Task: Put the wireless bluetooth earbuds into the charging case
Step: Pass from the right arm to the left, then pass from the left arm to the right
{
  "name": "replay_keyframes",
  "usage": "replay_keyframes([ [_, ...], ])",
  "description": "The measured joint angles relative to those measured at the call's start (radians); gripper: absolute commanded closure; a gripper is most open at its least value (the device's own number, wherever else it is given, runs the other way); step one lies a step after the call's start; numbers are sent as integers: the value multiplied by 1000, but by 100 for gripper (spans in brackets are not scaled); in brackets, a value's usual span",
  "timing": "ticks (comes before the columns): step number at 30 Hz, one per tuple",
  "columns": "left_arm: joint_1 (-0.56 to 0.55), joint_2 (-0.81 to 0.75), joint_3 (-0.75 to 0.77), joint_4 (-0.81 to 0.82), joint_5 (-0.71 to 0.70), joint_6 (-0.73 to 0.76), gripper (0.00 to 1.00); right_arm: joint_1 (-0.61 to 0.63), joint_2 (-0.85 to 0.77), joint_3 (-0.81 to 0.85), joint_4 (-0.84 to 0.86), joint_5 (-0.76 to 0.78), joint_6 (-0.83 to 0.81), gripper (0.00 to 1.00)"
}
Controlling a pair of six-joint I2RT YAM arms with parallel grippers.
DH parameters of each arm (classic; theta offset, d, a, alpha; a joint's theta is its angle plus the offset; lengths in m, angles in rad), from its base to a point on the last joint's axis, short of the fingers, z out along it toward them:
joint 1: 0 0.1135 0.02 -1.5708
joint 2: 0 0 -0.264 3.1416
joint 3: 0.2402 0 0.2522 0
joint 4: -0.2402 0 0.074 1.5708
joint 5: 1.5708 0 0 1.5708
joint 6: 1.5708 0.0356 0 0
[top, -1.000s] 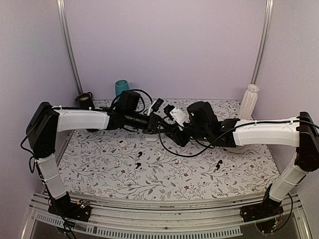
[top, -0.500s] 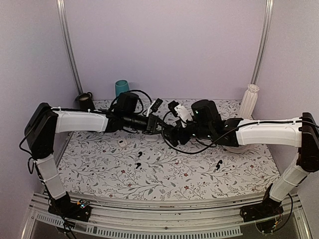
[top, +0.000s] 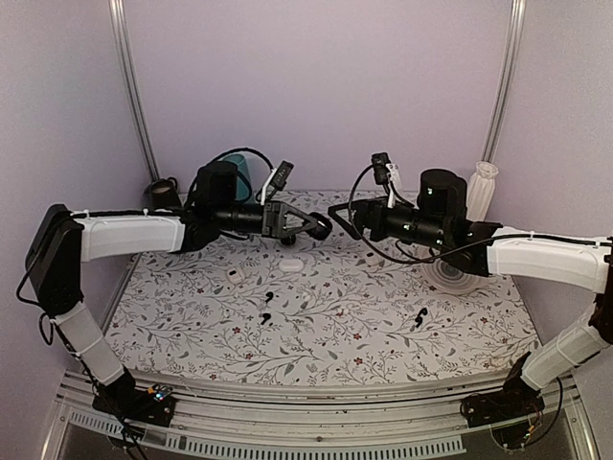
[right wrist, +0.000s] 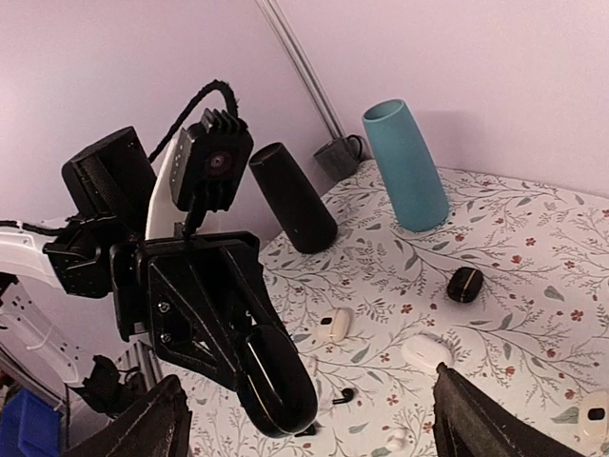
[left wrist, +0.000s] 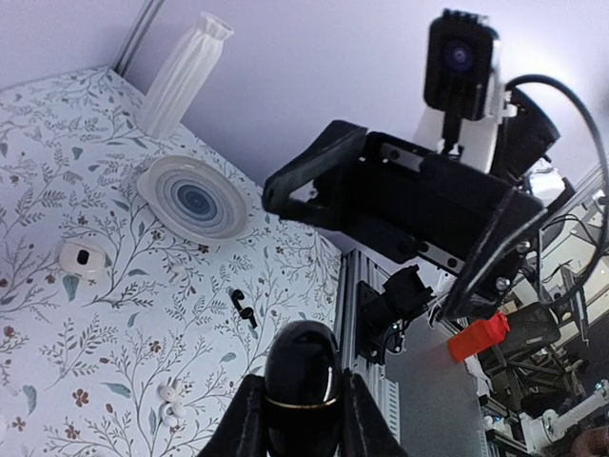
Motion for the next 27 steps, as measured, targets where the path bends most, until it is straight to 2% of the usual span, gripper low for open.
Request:
replay_keyframes([
  [6,0,-93,-13,47,45,51,100,-46,1,14,34,-199,102,25],
  [14,-2,-144,-12,58,89,106,100,-52,25,48,72,-422,112,36],
  [19,-6,-143,-12,58,95,115,100,-28,69,96,67,-460,84,45],
  [27,-17,-143,-11,58,99,117,100,-10,93,118,64,-480,62,68],
])
